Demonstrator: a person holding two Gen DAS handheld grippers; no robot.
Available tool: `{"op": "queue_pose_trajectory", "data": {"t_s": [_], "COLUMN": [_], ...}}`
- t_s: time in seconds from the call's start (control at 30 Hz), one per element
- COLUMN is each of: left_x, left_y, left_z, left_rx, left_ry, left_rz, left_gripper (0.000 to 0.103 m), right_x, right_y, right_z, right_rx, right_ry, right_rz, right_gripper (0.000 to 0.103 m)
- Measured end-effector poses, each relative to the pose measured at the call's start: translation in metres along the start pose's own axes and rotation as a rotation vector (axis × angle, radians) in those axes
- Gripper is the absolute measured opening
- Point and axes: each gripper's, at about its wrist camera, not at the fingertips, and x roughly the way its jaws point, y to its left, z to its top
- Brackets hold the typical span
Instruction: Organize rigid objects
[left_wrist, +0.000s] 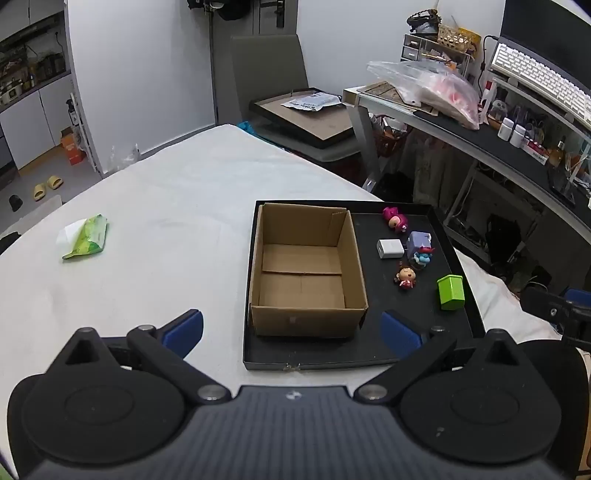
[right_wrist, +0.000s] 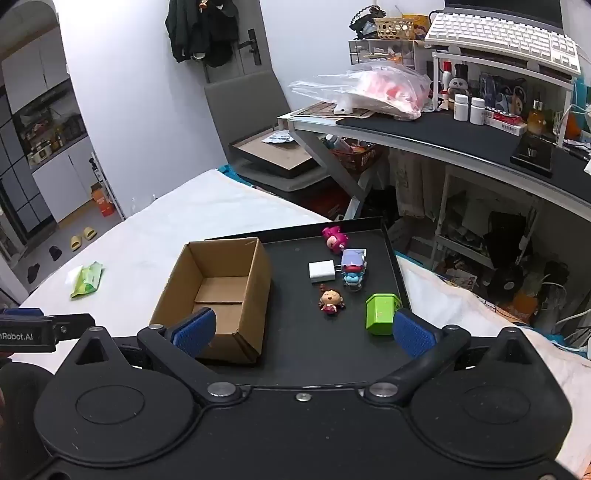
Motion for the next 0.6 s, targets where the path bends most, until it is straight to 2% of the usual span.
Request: {"op": "queue_pose_trajectory", "data": {"t_s": [0.13, 0.33, 0.47, 0.6], "left_x": [0.001, -0.001, -0.003, -0.009], "left_y": [-0.002, -0.007, -0.002, -0.002], "left_z": [0.000, -0.011, -0.004, -0.004], "left_rx": [0.022, 0.013, -0.003, -0.003], "left_ry": [-0.004, -0.012, 0.005, -0.013], "left_rz": [0.029, 0.006, -0.025, -0.039], "left_gripper": [0.101, 0.101, 0.101, 0.101], "right_x": [-0.001, -0.008, -0.007, -0.005], "right_y": [0.000, 0.009, 0.015, 0.015], "right_z": [0.003, 0.003, 0.005, 0.004], "right_rx": [-0.009, -0.047, -0.070, -0.070], "right_ry": [0.000, -0.016, -0.007, -0.002], "right_rz": [0.012, 0.009, -0.017, -0.023], "right_gripper": [0.103, 0.103, 0.103, 0.103]}}
